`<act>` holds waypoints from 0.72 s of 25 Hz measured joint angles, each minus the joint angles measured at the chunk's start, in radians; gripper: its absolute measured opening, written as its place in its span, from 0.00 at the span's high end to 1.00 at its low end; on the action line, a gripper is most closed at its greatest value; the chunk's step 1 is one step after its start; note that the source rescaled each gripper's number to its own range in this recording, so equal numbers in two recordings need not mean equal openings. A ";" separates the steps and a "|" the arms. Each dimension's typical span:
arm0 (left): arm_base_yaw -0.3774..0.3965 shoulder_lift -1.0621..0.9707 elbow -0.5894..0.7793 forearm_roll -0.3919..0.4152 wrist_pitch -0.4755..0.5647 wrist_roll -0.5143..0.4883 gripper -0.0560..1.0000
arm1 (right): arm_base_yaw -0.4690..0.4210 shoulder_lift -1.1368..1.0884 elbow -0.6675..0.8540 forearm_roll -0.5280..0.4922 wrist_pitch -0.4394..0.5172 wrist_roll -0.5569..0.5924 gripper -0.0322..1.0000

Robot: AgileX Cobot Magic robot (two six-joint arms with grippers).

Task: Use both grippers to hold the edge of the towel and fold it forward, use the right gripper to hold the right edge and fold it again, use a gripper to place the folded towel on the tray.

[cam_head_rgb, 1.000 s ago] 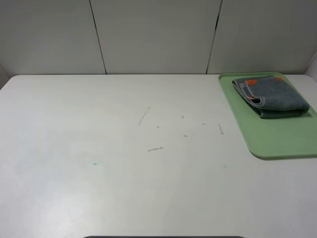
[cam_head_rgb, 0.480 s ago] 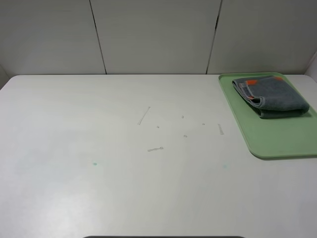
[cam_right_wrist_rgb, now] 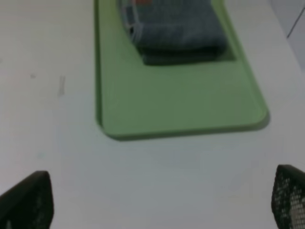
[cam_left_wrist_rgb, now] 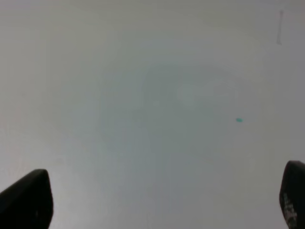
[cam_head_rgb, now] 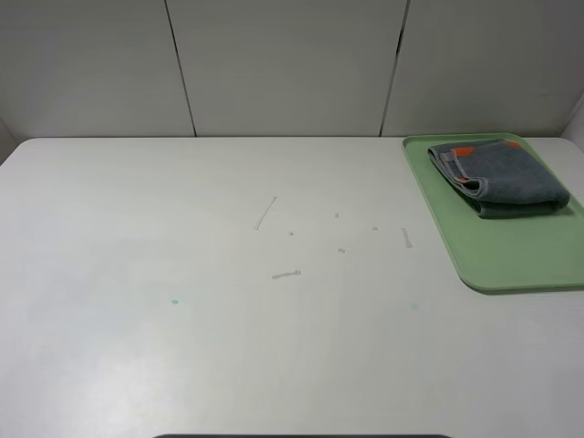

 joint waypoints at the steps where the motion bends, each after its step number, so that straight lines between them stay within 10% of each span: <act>1: 0.000 0.000 0.000 0.000 0.000 0.000 0.06 | 0.000 0.000 0.002 -0.008 -0.008 0.003 0.00; 18: 0.000 0.000 0.000 0.000 0.000 0.000 0.06 | 0.000 0.000 0.042 -0.003 -0.110 0.051 0.00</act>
